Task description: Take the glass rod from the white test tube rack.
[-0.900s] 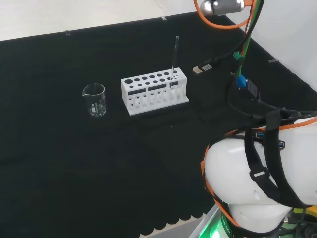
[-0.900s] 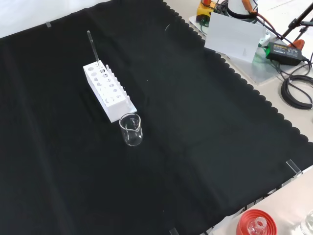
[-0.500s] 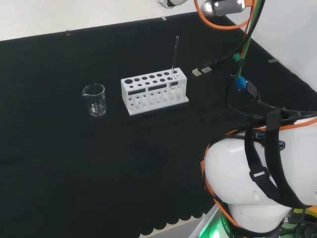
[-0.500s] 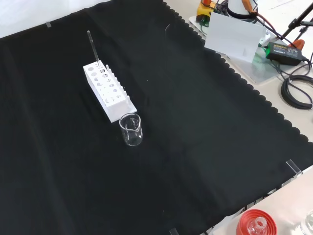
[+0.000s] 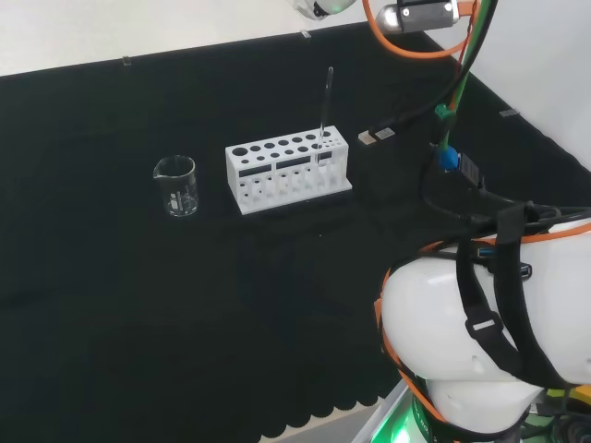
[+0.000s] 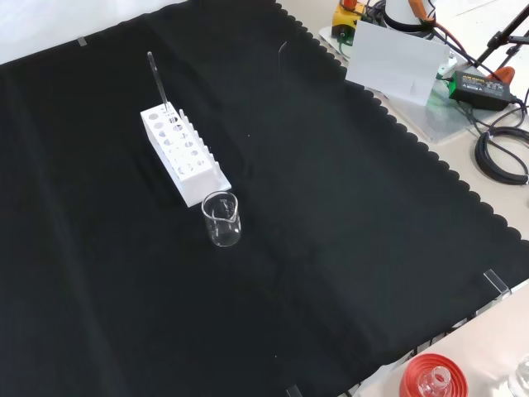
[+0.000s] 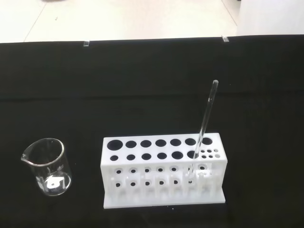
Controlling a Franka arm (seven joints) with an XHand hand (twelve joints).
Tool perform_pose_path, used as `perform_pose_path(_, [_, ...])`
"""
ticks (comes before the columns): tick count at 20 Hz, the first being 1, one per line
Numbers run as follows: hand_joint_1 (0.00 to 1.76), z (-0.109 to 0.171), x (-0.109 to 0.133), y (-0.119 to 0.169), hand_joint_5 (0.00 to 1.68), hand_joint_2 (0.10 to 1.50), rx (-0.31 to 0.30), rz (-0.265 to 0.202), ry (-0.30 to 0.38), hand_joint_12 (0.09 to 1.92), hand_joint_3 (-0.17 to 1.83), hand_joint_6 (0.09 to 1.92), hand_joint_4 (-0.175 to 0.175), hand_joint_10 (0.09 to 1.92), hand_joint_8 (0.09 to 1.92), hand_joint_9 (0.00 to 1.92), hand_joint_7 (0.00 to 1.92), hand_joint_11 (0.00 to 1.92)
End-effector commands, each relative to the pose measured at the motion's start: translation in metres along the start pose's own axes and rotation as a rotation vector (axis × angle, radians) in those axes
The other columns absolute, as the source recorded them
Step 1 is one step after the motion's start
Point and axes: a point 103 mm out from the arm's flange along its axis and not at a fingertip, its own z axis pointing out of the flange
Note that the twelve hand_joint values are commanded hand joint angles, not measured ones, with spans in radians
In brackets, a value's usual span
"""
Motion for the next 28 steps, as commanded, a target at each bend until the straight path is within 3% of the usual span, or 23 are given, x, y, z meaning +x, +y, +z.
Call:
perform_pose_path(1, [0.64, 0.007, -0.004, 0.0, 0.24, 0.76, 0.004, -0.001, -0.005, 1.33, 0.5, 0.09, -0.055, 0.96, 0.75, 0.06, 0.02, 0.0])
perform_pose_path(6, [0.64, 0.012, -0.015, 0.007, 0.26, 0.77, 0.014, 0.016, 0.003, 1.39, 0.51, 0.09, -0.056, 0.97, 0.79, 0.1, 0.07, 0.0])
perform_pose_path(12, [0.63, -0.004, -0.027, 0.021, 0.27, 0.77, 0.003, 0.037, -0.001, 1.4, 0.51, 0.09, -0.058, 0.97, 0.8, 0.11, 0.09, 0.0])
perform_pose_path(22, [0.62, -0.015, -0.04, 0.029, 0.29, 0.78, 0.016, 0.063, -0.05, 1.41, 0.52, 0.09, -0.061, 0.97, 0.81, 0.13, 0.11, 0.0])
perform_pose_path(28, [0.62, -0.017, -0.058, 0.045, 0.3, 0.78, 0.03, 0.11, -0.055, 1.41, 0.52, 0.09, -0.063, 0.97, 0.82, 0.14, 0.12, 0.0])
